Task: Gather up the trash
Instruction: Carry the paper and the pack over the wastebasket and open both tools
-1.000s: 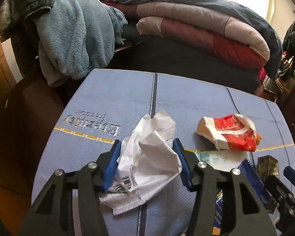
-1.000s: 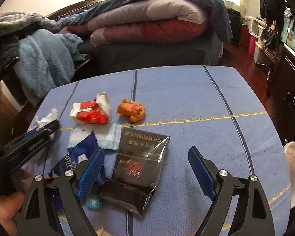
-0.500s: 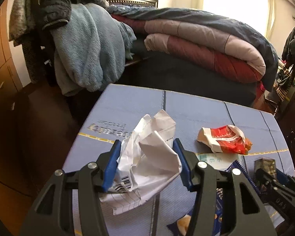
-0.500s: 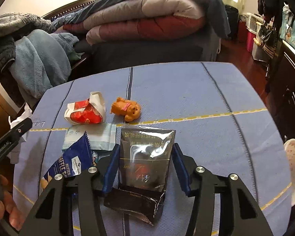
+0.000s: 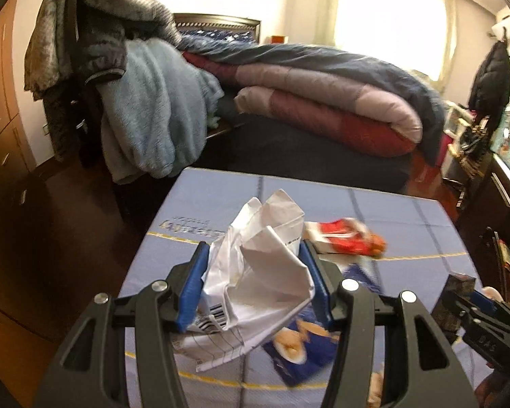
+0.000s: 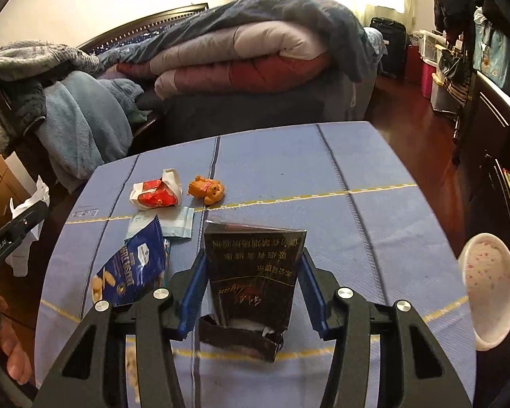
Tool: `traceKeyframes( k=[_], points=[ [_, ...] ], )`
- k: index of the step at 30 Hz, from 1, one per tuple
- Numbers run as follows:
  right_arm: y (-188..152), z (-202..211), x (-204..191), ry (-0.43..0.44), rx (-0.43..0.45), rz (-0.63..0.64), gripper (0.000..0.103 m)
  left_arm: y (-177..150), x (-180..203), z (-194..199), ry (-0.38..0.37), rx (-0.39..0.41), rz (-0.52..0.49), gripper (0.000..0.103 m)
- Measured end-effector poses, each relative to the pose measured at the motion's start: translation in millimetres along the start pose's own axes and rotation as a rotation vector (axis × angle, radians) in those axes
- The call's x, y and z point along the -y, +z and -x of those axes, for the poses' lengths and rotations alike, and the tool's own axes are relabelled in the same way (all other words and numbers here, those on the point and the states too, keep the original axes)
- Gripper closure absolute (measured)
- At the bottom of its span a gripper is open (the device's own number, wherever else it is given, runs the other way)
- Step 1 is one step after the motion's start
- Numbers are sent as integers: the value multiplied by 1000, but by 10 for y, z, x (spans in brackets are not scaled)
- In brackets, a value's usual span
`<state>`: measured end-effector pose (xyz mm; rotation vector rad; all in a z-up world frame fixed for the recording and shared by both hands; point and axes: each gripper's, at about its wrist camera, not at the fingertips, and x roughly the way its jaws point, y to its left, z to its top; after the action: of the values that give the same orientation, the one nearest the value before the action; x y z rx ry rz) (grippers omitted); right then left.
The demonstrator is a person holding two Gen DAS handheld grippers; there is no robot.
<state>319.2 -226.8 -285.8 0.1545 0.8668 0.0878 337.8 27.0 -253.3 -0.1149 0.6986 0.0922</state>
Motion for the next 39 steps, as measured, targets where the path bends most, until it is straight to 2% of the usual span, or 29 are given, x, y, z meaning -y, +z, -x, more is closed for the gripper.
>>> traceKeyframes(
  k=[9, 19, 39],
  points=[
    [-134, 386, 327, -7, 45, -30, 51, -88, 528, 414, -102, 38, -64, 49],
    [-282, 665, 809, -48, 72, -82, 51, -182, 1106, 676, -201, 59, -140, 49],
    [-536, 947, 1765, -157, 102, -224, 51, -403, 2346, 805, -365, 54, -322, 49]
  ],
)
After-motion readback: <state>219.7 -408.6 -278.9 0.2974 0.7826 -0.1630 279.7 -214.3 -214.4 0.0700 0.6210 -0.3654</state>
